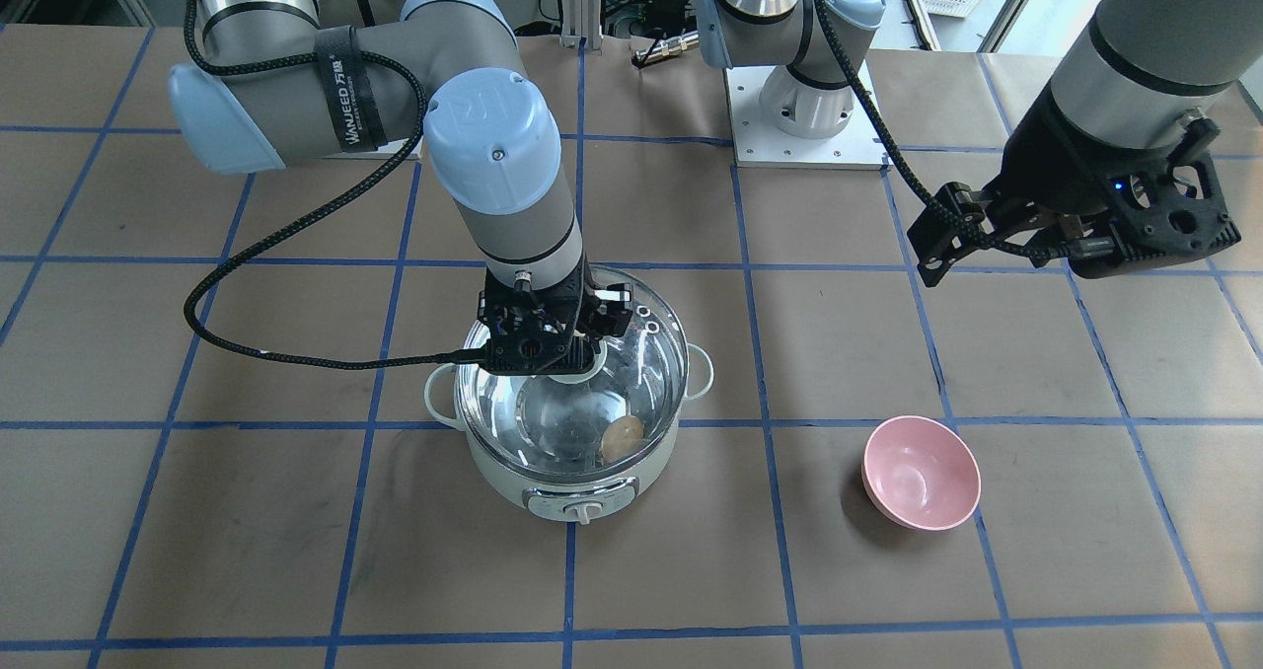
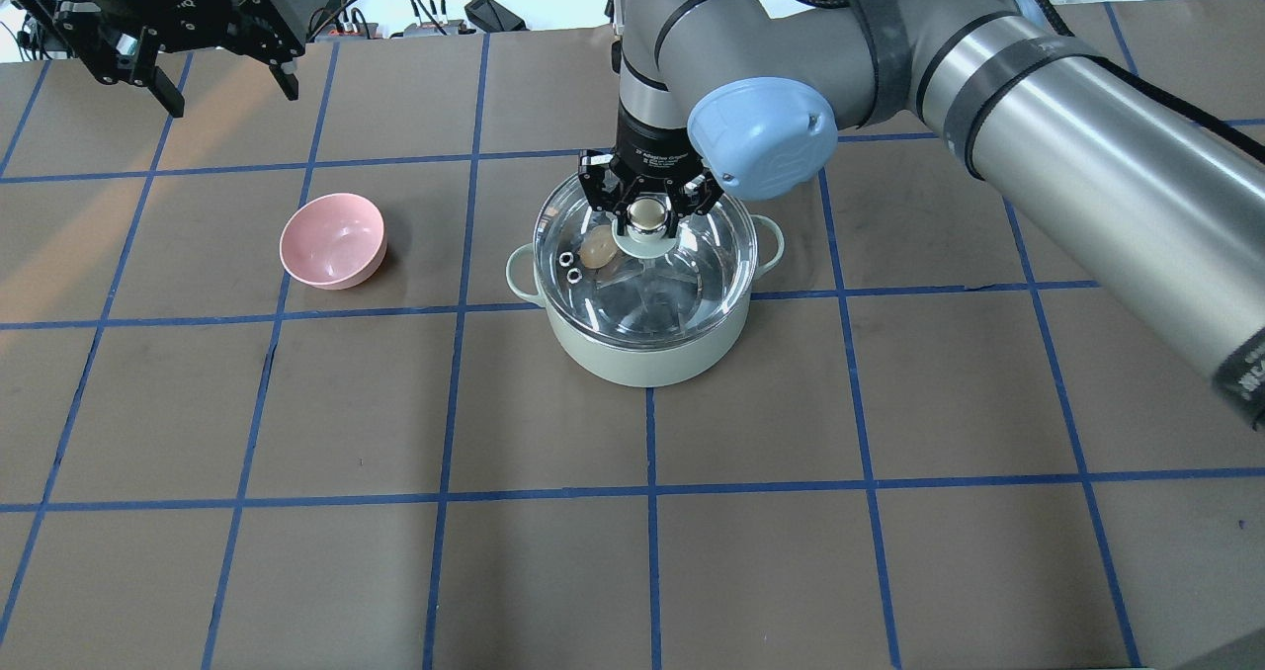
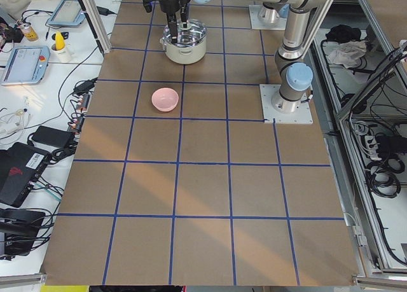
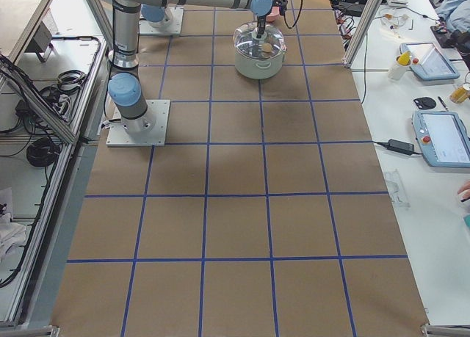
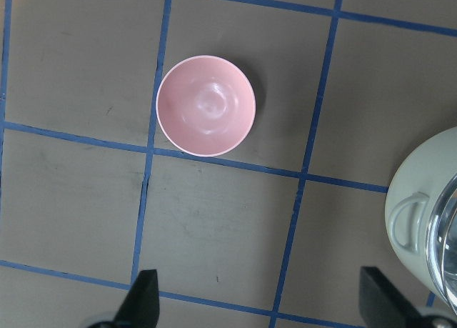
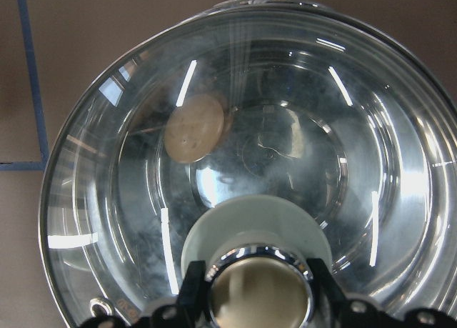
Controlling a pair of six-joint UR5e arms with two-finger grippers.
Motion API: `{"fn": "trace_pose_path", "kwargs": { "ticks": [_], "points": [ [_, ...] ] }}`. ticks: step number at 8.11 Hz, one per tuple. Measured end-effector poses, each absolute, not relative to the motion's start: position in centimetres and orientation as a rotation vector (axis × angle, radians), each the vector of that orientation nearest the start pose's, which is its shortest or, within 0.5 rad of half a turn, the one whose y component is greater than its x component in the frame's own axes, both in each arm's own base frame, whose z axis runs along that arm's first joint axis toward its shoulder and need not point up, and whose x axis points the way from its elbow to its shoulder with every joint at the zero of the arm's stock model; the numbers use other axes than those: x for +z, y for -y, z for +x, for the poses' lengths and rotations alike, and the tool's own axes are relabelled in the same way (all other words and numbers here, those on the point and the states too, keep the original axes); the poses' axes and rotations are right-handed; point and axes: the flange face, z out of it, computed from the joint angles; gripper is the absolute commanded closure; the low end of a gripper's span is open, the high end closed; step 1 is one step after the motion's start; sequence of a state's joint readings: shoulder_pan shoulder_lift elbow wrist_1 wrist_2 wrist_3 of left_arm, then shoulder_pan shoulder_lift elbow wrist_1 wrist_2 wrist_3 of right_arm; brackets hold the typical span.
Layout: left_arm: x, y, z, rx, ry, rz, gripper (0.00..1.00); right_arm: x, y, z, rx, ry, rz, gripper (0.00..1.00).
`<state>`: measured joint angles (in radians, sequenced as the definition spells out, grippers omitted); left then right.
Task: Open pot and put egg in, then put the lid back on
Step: 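Lower the glass lid onto the pot with the right gripper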
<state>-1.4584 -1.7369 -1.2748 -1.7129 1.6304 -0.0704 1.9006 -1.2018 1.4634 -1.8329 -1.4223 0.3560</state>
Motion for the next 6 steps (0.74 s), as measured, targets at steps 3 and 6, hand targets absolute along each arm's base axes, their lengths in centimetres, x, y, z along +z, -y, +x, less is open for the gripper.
{"fn": "trace_pose_path", "kwargs": {
  "ticks": [3,6],
  "points": [
    [53.13,56.76,-6.4,0.031,-3.069,-0.279,0.0,35.43,54.99,34.41,0.083,-3.002,0.037,0.66],
    [52.94,56.82,-6.35,0.039,-3.069,-0.28,0.0,35.33,55.03,34.41,0.087,-3.001,0.052,0.43]
  ]
}}
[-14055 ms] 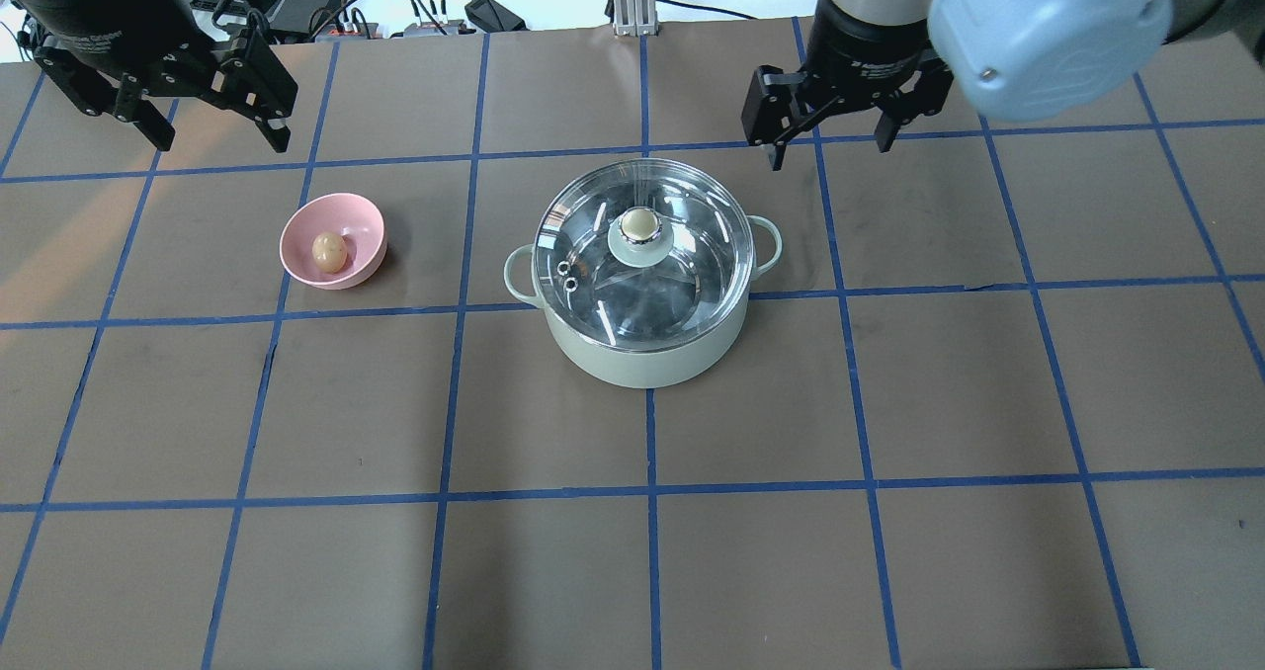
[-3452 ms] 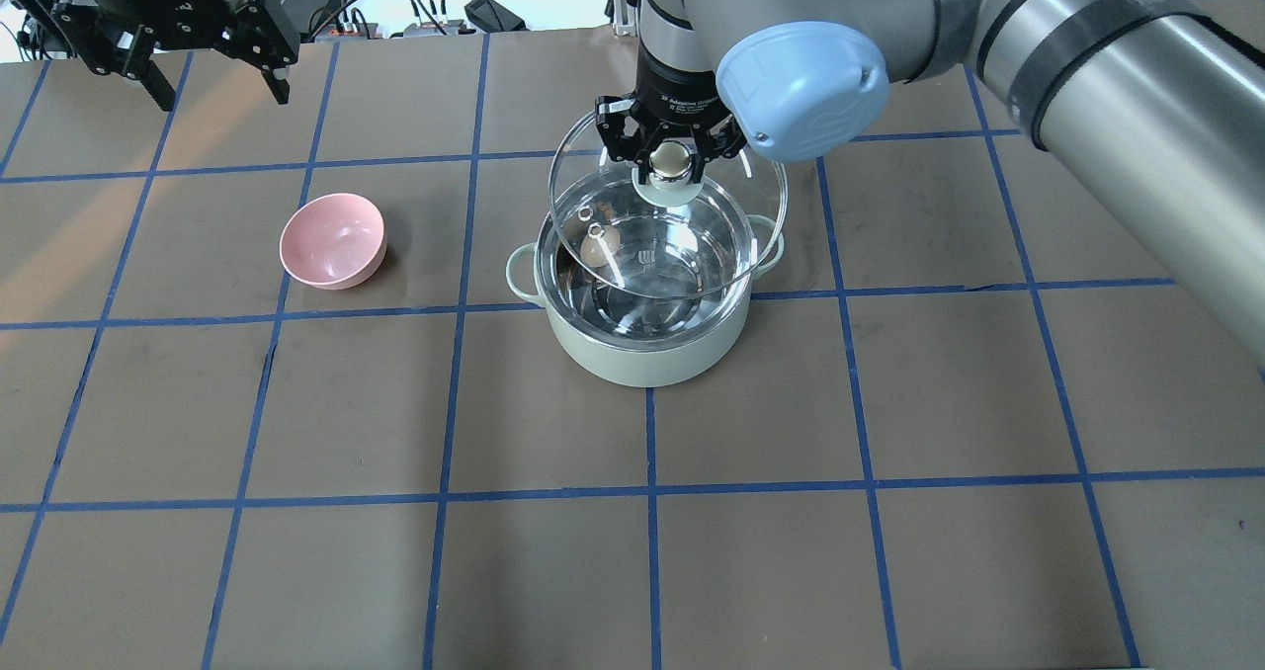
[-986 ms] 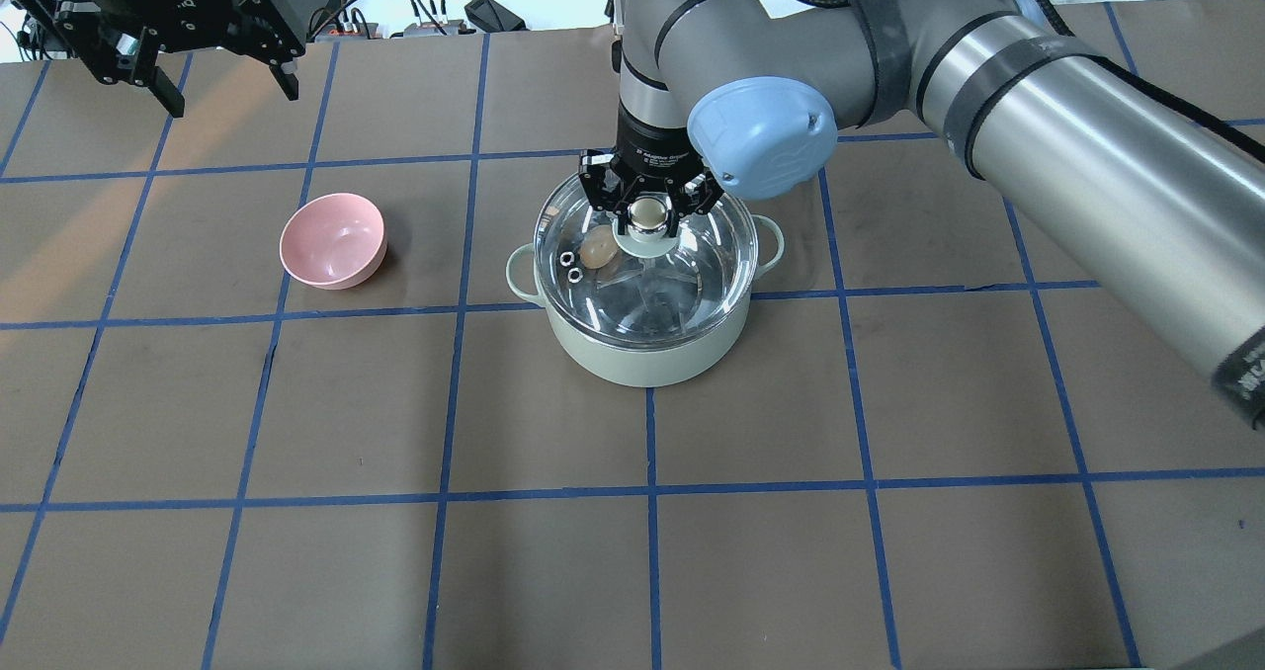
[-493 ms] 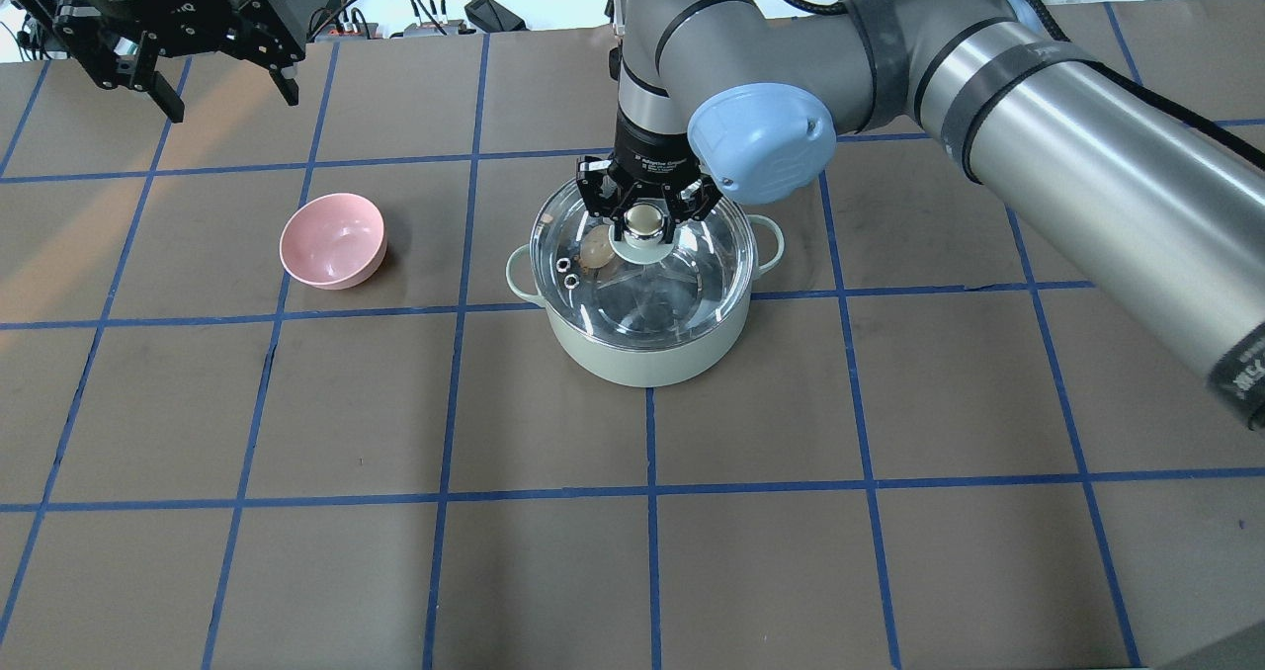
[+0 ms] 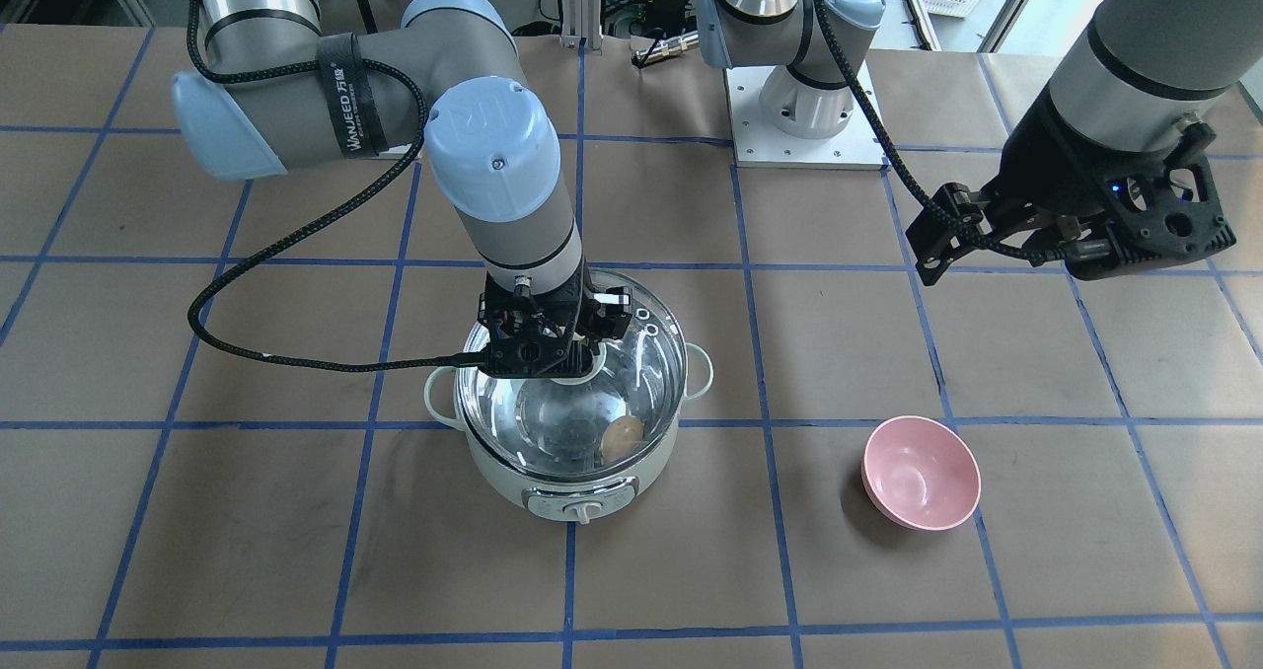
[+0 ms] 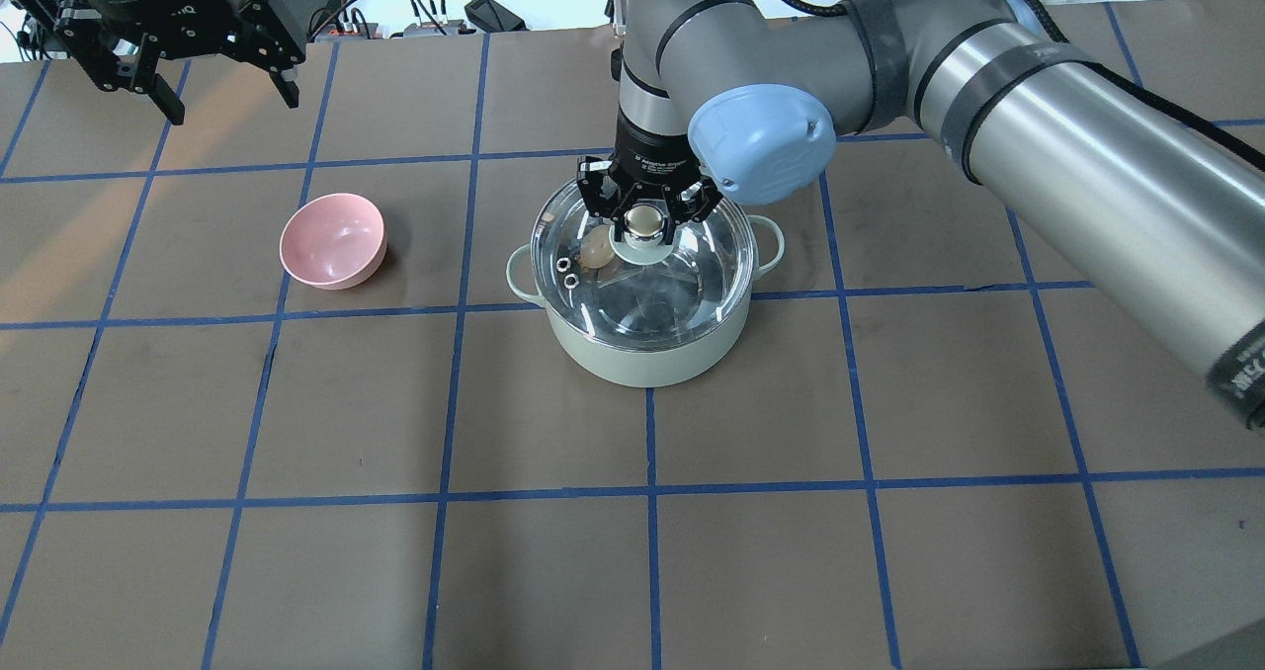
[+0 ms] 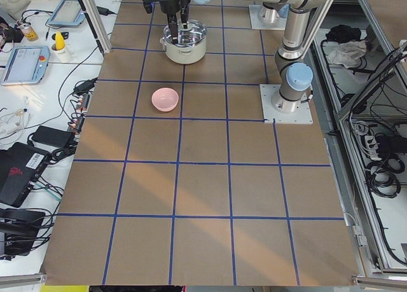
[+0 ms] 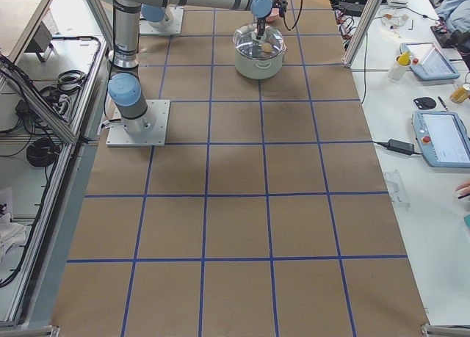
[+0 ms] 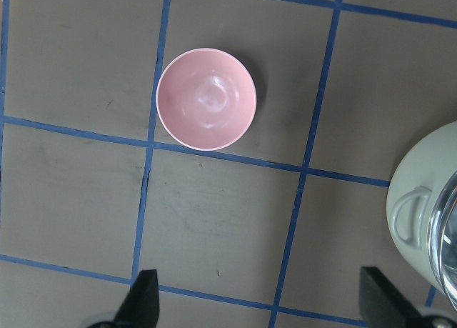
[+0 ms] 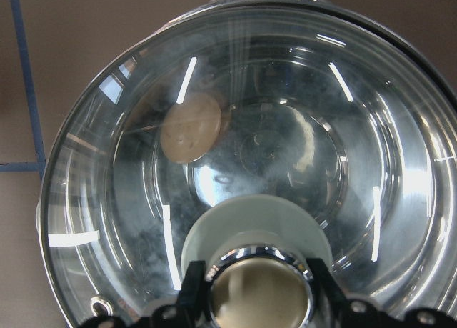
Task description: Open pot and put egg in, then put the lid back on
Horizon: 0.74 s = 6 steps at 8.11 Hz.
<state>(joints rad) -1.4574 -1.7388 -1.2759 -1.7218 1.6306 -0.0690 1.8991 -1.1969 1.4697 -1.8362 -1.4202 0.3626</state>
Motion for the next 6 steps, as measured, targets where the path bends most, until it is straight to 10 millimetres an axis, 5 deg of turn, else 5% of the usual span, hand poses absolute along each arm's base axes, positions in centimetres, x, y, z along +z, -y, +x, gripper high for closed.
{"fn": "trace_pose_path", "kwargs": {
  "ticks": [2,6],
  "points": [
    [52.83,56.89,-6.33,0.041,-3.069,-0.28,0.0,35.27,55.04,34.39,0.087,-3.002,0.049,0.3],
    [52.66,57.01,-6.32,0.045,-3.069,-0.28,0.0,35.46,55.05,34.33,0.073,-3.006,0.05,0.21]
  ]
}}
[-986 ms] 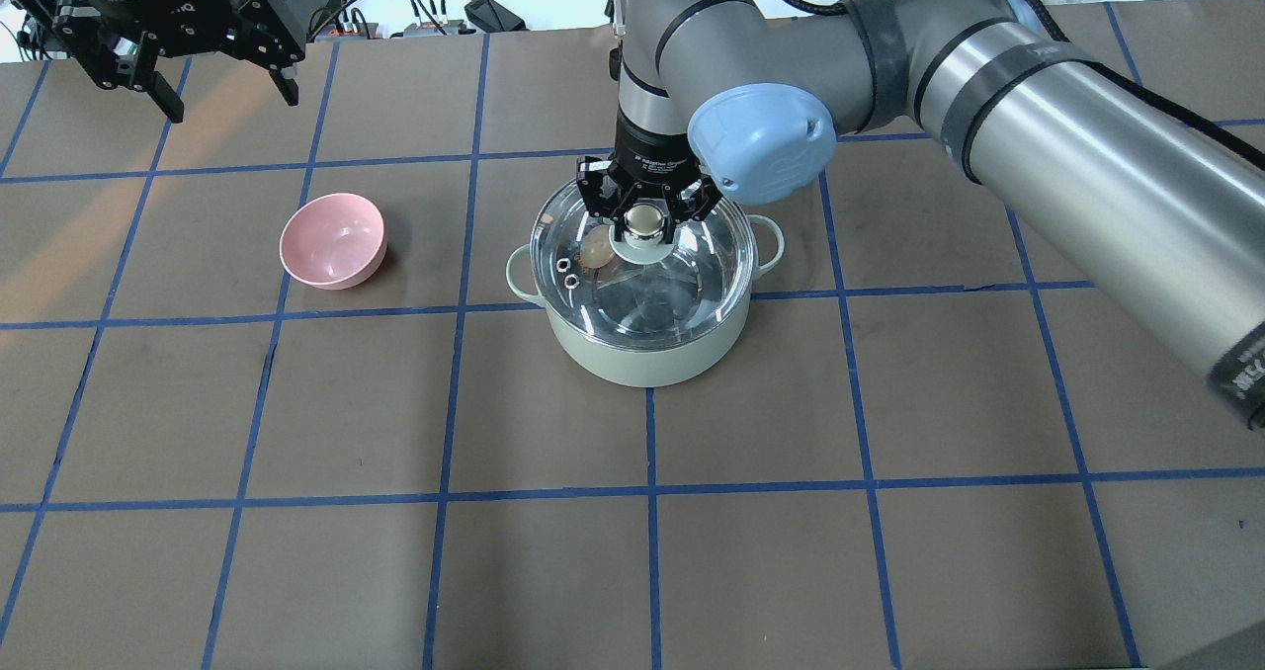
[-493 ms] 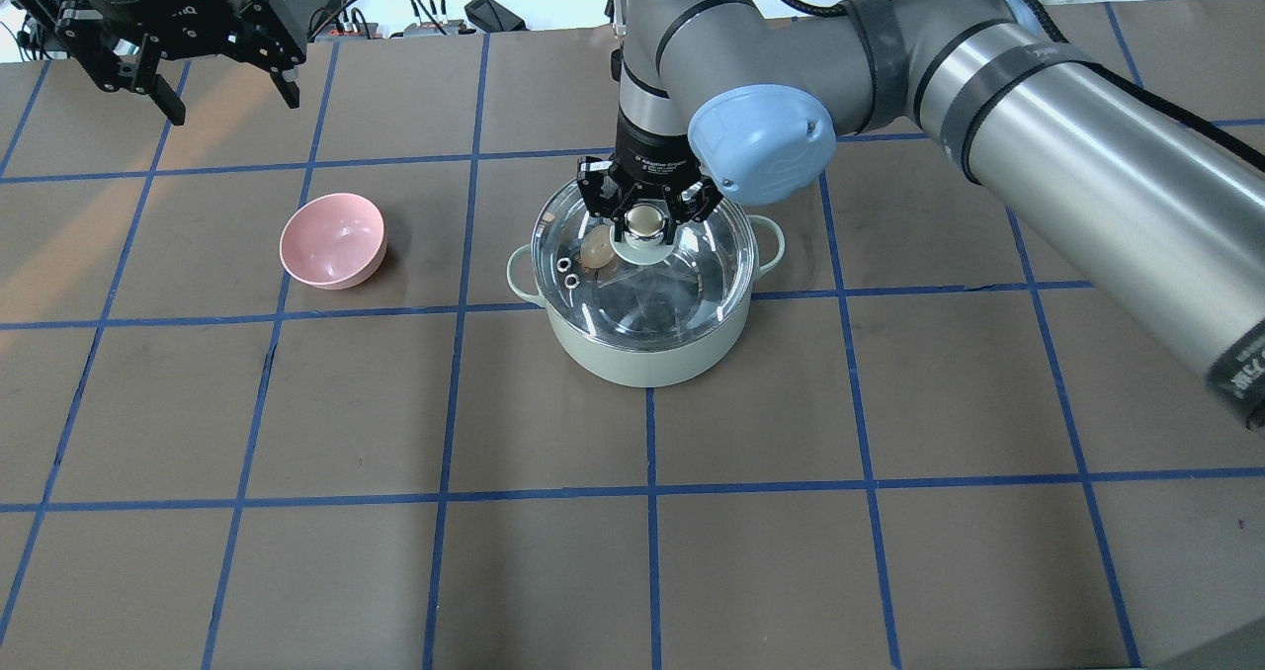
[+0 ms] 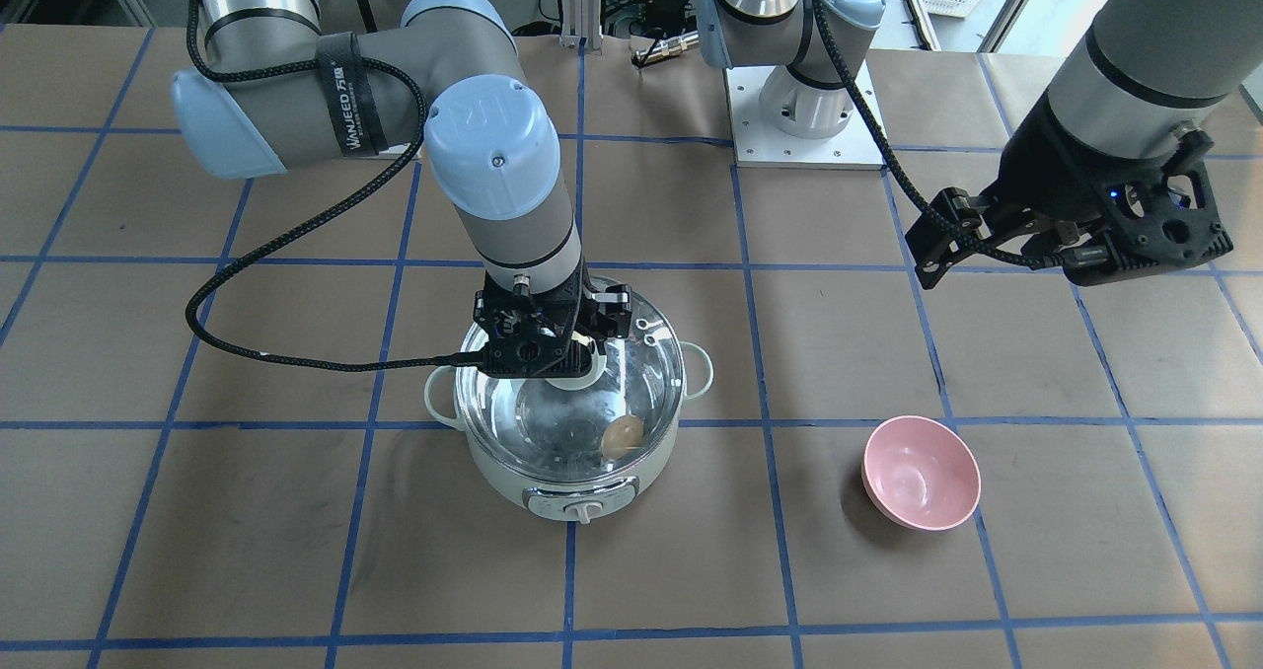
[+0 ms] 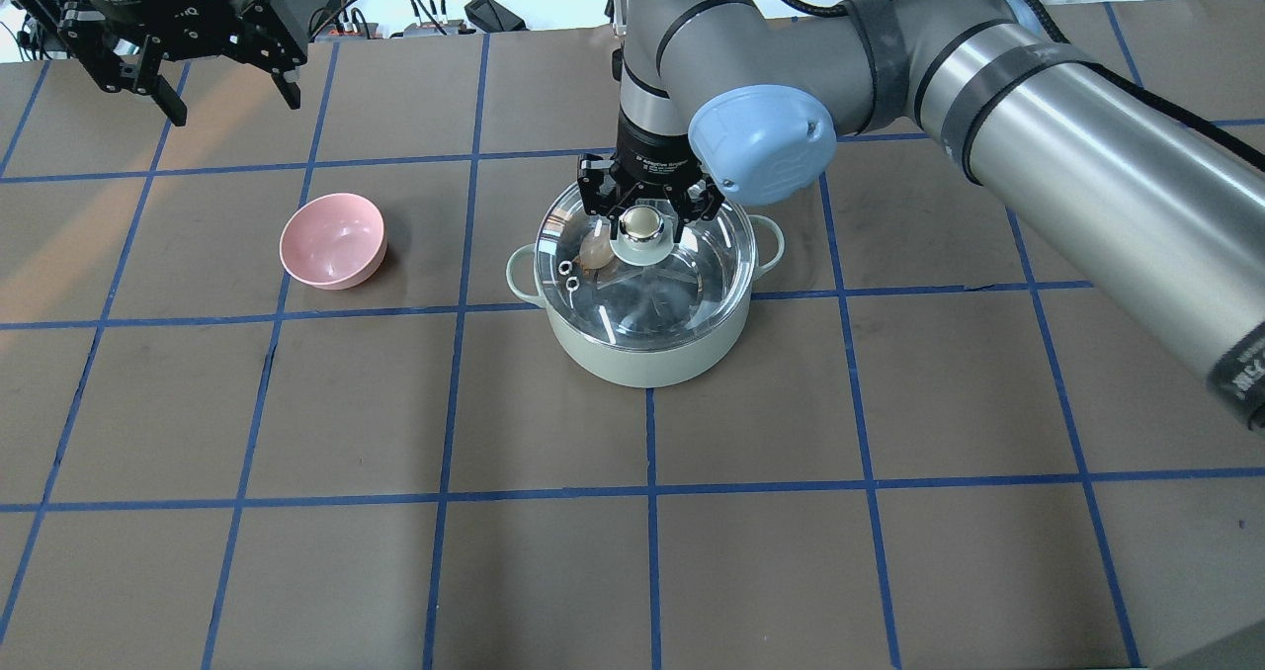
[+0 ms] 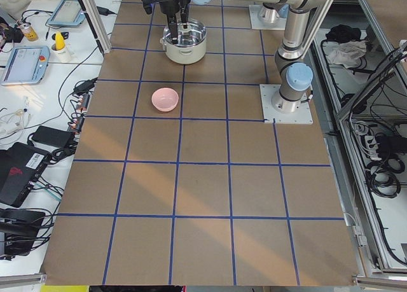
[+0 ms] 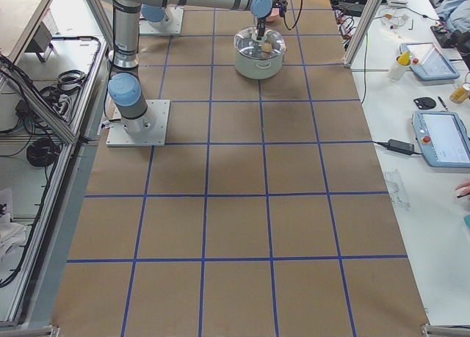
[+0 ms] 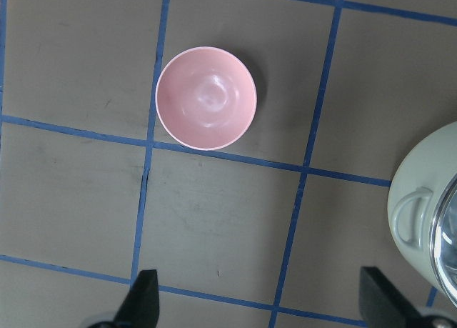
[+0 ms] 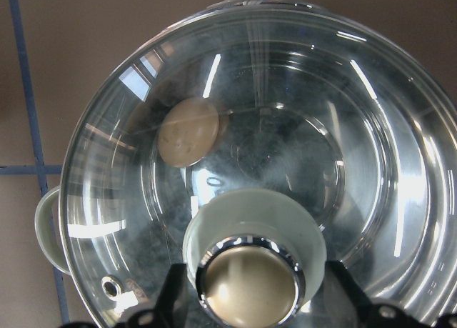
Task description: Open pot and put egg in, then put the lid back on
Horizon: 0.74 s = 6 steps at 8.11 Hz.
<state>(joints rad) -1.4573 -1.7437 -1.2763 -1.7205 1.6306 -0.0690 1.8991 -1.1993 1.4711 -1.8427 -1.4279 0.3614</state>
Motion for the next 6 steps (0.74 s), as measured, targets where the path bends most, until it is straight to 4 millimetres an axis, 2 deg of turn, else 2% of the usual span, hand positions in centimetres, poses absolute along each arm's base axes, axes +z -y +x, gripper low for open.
{"fn": "trace_pose_path", "kwargs": {
  "ticks": [2,3,4,5,6],
  "points": [
    [52.6,57.1,-6.3,0.046,-3.069,-0.28,0.0,36.2,55.2,34.3,0.029,-3.001,0.046,0.24],
    [52.6,57.1,-6.3,0.047,-3.069,-0.28,0.0,36.2,55.3,34.2,0.021,-3.003,0.033,0.51],
    [52.6,57.1,-6.3,0.047,-3.069,-0.28,0.0,36.2,55.5,33.9,0.01,-3.009,-0.003,0.72],
    [52.6,57.1,-6.3,0.046,-3.069,-0.279,0.0,36.4,55.9,33.2,-0.007,-3.022,-0.037,0.81],
    [52.5,57.1,-6.3,0.045,-3.068,-0.28,0.0,36.8,56.5,32.3,-0.025,-3.029,-0.044,0.83]
  ]
}}
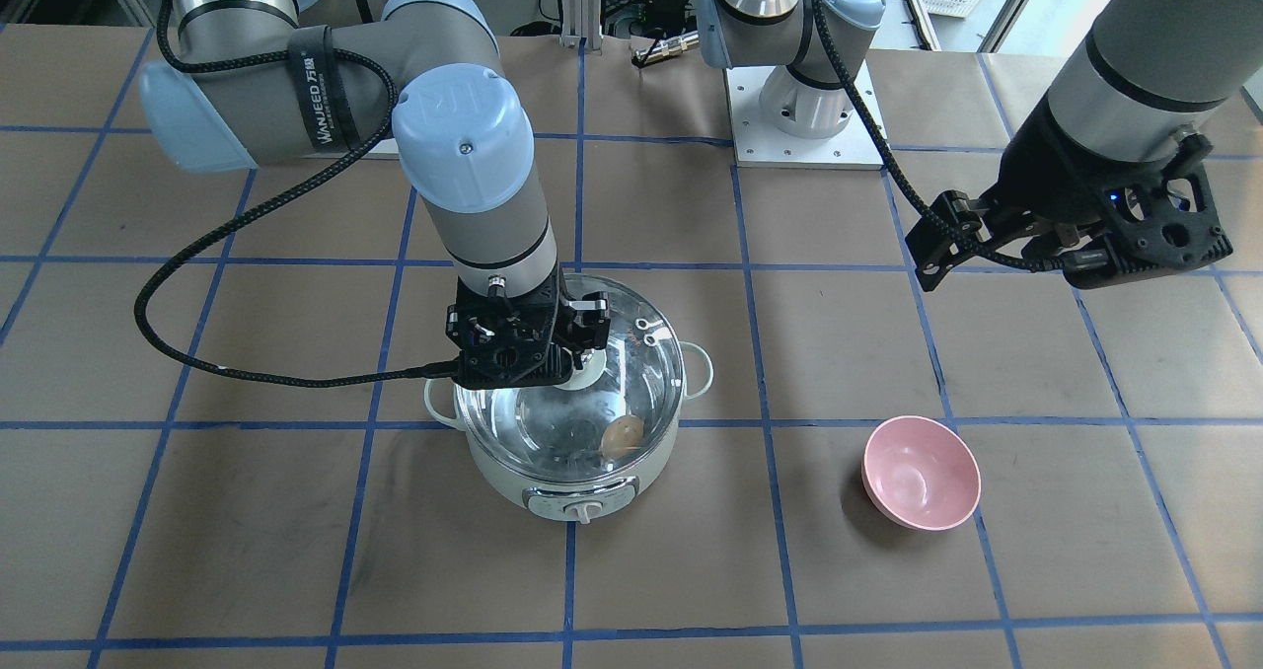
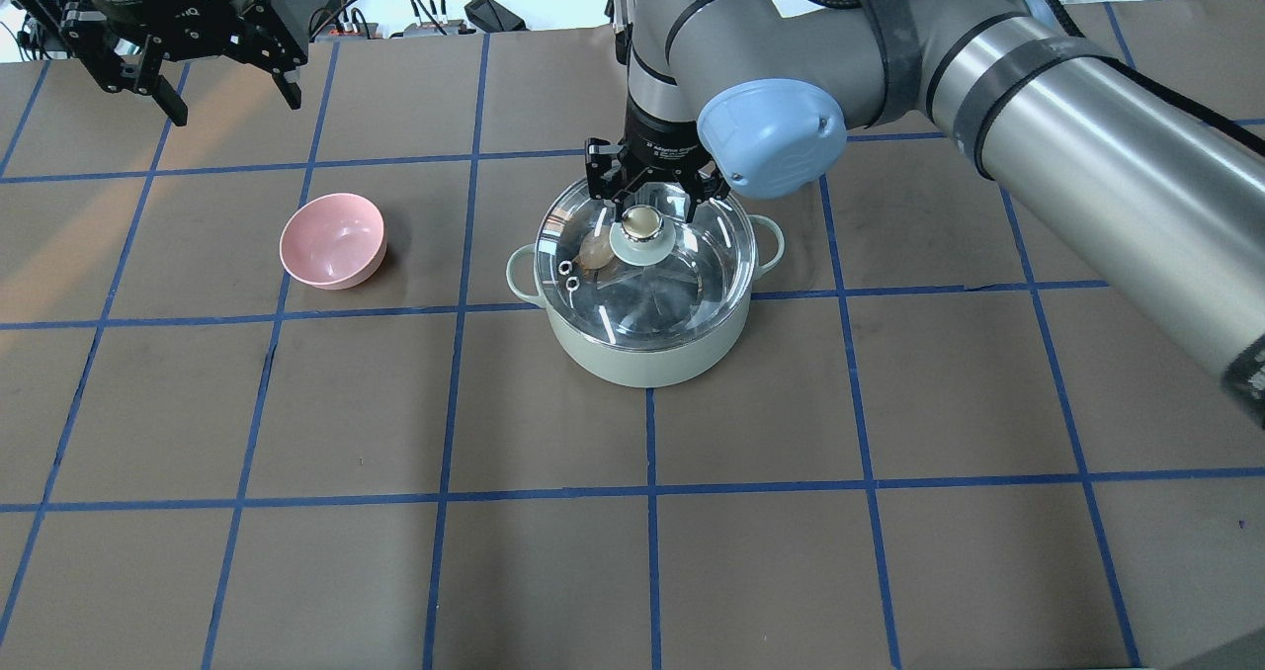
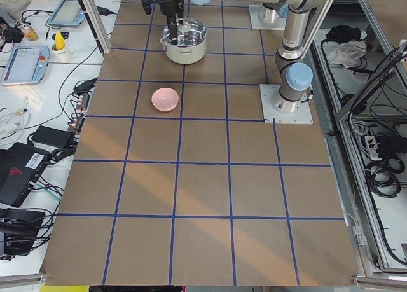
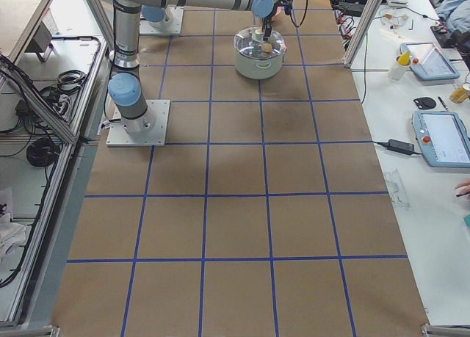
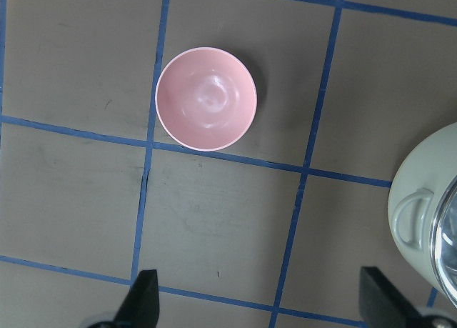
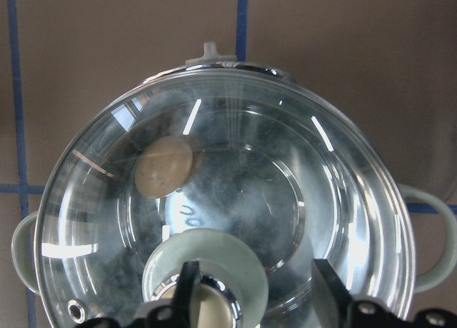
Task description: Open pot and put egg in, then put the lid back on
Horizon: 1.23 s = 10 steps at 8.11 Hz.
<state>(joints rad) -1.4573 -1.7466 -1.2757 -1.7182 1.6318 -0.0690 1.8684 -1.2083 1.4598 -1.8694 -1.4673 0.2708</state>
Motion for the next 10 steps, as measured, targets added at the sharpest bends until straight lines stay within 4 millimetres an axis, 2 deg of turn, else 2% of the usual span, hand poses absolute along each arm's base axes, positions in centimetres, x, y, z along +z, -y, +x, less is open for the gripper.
{"fn": "trace_pose_path", "kwargs": {
  "ticks": [1,2,3,4,6,7,8,10],
  "points": [
    [52.5,57.2,-6.3,0.043,-3.068,-0.28,0.0,37.6,57.2,30.9,-0.048,-3.029,-0.054,0.83],
    [52.5,57.2,-6.3,0.041,-3.068,-0.28,0.0,39.2,57.6,28.8,-0.067,-3.032,-0.083,0.73],
    [52.5,57.3,-6.3,0.041,-3.068,-0.28,0.0,41.7,57.2,25.9,-0.07,-3.049,-0.129,0.57],
    [52.5,57.3,-6.3,0.042,-3.068,-0.279,0.0,44.6,56.3,22.6,-0.091,-3.086,-0.17,0.48],
    [52.3,57.4,-6.3,0.046,-3.068,-0.279,0.0,50.3,53.0,18.0,-0.129,-3.165,-0.227,0.35],
    [52.3,57.4,-6.3,0.046,-3.068,-0.279,0.0,52.1,51.7,16.3,-0.141,-3.207,-0.279,0.32],
    [52.2,57.4,-6.3,0.05,-3.068,-0.279,0.0,53.7,50.3,15.1,-0.143,-3.23,-0.303,0.23],
    [52.1,57.5,-6.3,0.05,-3.069,-0.279,0.0,55.3,48.5,14.4,-0.152,-3.219,-0.311,0.16]
  ]
}}
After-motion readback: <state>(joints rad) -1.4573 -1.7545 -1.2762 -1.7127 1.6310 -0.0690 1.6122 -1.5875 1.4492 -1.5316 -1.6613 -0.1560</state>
